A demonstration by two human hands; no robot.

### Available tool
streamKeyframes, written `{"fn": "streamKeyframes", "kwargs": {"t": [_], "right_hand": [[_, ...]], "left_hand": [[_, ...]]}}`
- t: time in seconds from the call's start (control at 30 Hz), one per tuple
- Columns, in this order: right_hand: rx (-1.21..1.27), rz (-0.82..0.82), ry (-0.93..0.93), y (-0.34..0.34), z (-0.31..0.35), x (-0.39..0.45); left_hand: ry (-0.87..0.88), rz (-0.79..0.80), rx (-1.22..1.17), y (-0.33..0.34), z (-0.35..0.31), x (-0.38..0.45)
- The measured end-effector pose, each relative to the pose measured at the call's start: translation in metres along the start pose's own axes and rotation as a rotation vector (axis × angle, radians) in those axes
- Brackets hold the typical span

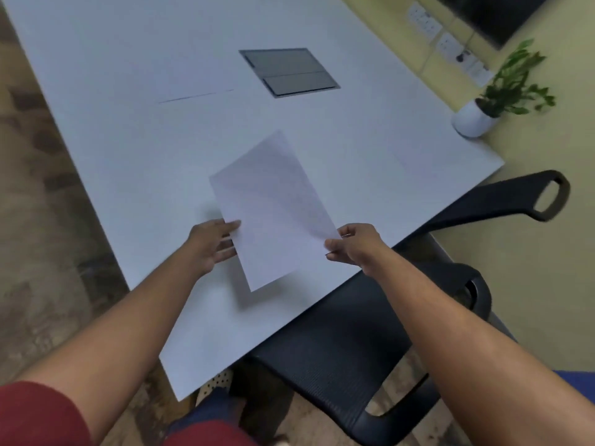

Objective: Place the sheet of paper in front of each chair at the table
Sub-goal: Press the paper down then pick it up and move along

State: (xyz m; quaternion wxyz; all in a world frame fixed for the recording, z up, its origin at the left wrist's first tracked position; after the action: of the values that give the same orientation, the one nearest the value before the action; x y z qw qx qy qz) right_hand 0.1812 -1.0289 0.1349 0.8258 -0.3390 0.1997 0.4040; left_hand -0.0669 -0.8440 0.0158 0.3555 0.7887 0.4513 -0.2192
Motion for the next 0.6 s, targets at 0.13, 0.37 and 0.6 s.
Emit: {"fn": "streamKeyframes", "kwargs": {"t": [0.13,0.37,0.6], "right_hand": [[-0.092,0.088,0.004,0.003,-0.002,0.034],[-0.469,0.362,0.0,-0.013,-0.014,0.108],[-0.84,0.678,-0.051,-0.021,-0.026,0.176]], "left_hand": [[0.051,-0.049,0.023,-0.001,0.037,-0.006],[0.231,-0.253,0.051,0.031,0.051,0.003],[0.287,-0.429,0.124,0.042,0.069,0.018]]}}
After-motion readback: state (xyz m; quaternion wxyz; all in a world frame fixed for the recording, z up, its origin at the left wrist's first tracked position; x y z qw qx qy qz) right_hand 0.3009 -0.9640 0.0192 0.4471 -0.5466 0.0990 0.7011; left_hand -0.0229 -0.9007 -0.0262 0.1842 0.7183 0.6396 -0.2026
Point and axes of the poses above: each hand's wrist, its own x-axis towards the middle knuckle, its own y-axis out of the palm, z = x × y, the point moved 6 cm from there along x, towards the middle knuckle, and after that the axes turned 3 degrees about z, right-handed, at the moved point
